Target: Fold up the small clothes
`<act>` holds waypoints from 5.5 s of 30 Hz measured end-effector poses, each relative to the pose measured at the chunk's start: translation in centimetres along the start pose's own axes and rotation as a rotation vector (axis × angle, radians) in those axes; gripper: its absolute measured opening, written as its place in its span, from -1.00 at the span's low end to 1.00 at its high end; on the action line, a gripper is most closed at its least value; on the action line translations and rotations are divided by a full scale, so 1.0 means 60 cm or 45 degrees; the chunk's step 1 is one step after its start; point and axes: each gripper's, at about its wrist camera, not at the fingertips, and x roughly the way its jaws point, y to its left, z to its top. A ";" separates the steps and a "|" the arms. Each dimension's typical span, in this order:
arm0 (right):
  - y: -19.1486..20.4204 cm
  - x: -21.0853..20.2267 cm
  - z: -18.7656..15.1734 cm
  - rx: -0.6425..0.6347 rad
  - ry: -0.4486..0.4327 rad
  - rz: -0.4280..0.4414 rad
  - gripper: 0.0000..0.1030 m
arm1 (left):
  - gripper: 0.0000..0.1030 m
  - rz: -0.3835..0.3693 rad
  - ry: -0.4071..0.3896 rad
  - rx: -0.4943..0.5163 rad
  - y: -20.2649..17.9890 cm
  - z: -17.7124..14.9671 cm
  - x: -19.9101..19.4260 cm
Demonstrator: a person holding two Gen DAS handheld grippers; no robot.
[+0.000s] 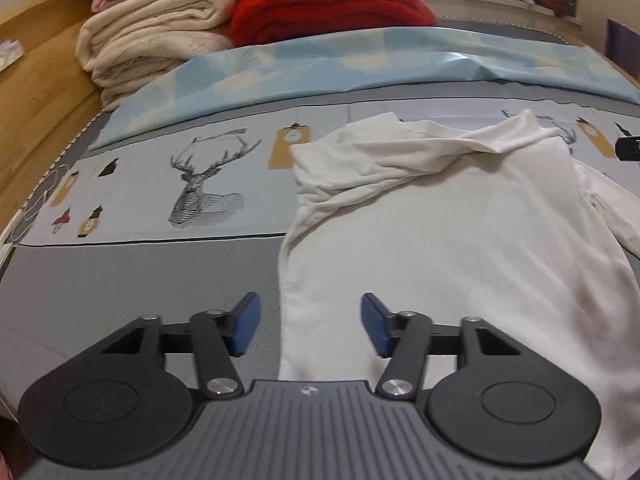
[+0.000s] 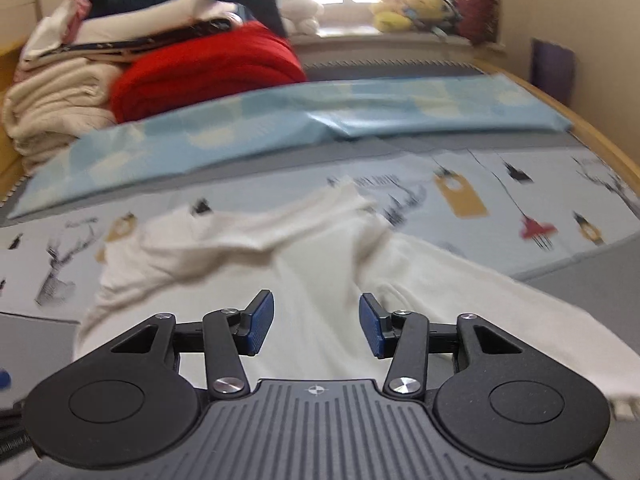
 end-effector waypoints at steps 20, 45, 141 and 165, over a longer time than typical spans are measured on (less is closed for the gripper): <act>-0.112 0.114 0.040 0.498 0.154 0.104 -0.94 | -0.68 -0.295 -0.050 -0.074 -0.080 0.156 0.076; -0.054 0.250 -0.025 0.533 0.602 0.102 -0.87 | 0.43 -0.334 0.044 -0.120 -0.157 0.193 0.327; 0.036 0.273 -0.024 0.053 0.581 0.022 -0.76 | -0.62 -0.504 0.502 -0.922 0.126 0.128 0.415; 0.067 0.274 -0.024 -0.009 0.546 -0.066 -0.61 | -0.94 0.916 0.094 -1.103 0.568 0.106 0.235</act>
